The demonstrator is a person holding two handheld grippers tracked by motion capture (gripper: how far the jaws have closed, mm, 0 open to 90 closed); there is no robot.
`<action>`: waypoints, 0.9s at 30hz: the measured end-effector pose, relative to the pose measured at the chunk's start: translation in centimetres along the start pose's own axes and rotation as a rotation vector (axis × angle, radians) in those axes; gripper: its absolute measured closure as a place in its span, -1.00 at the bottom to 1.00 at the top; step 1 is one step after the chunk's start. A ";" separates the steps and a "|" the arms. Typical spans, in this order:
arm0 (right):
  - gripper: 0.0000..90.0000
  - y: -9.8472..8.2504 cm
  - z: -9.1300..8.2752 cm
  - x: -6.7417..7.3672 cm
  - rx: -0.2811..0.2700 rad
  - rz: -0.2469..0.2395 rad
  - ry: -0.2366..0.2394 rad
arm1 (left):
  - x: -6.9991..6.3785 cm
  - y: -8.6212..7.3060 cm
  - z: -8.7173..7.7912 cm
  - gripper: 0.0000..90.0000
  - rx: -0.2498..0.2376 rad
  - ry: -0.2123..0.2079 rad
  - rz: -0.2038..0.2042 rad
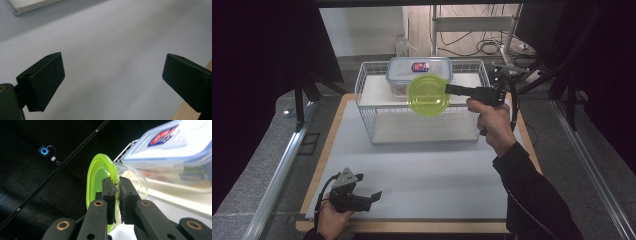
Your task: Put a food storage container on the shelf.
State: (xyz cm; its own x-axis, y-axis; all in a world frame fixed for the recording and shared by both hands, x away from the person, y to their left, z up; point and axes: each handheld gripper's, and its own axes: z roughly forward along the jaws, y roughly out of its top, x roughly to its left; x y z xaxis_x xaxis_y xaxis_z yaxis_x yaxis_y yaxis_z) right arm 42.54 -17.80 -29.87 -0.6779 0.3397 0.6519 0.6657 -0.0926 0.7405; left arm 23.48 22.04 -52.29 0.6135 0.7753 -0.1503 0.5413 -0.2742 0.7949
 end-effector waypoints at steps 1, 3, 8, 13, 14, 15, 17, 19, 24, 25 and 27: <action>0.87 0.5 0.0 0.0 -0.004 -0.002 -0.011 | 0.0 0.0 0.0 -0.91 0.001 0.001 0.000; 0.87 1.0 0.1 0.1 -0.013 -0.002 -0.018 | 0.0 0.0 0.0 -0.91 0.000 0.000 0.001; 0.87 2.2 0.2 0.2 -0.034 0.004 -0.031 | 0.0 0.0 0.0 -0.91 0.002 -0.001 0.003; 0.87 3.3 0.5 0.2 -0.055 0.013 -0.043 | -0.1 0.0 0.0 -0.91 0.004 -0.001 0.004; 0.87 3.3 0.5 0.2 -0.055 0.013 -0.043 | -0.1 0.0 0.0 -0.91 0.004 -0.001 0.004; 0.87 3.8 0.7 0.2 -0.063 0.018 -0.047 | -0.1 0.0 0.0 -0.91 0.004 -0.002 0.004; 0.87 4.2 1.0 0.1 -0.069 0.017 -0.055 | 0.0 0.0 0.0 -0.90 0.003 -0.002 0.004; 0.87 4.4 1.2 0.0 -0.072 0.016 -0.061 | 0.0 0.0 0.0 -0.90 0.002 -0.003 0.004; 0.87 5.2 2.1 -0.3 -0.090 0.032 -0.071 | 0.0 0.0 0.0 -0.90 -0.001 -0.005 0.005; 0.87 5.6 2.6 -0.4 -0.092 0.036 -0.083 | 0.0 0.0 -0.1 -0.90 -0.002 -0.006 0.005; 0.87 5.9 3.0 -0.6 -0.101 0.035 -0.089 | 0.0 0.0 0.0 -0.90 -0.002 -0.009 0.005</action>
State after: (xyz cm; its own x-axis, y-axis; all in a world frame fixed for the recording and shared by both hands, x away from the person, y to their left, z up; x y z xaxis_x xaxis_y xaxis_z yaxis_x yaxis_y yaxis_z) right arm 47.84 -15.71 -26.37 -0.6213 0.4157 0.6642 0.6511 -0.1978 0.7328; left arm 23.44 22.02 -52.24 0.6213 0.7687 -0.1518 0.5372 -0.2768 0.7967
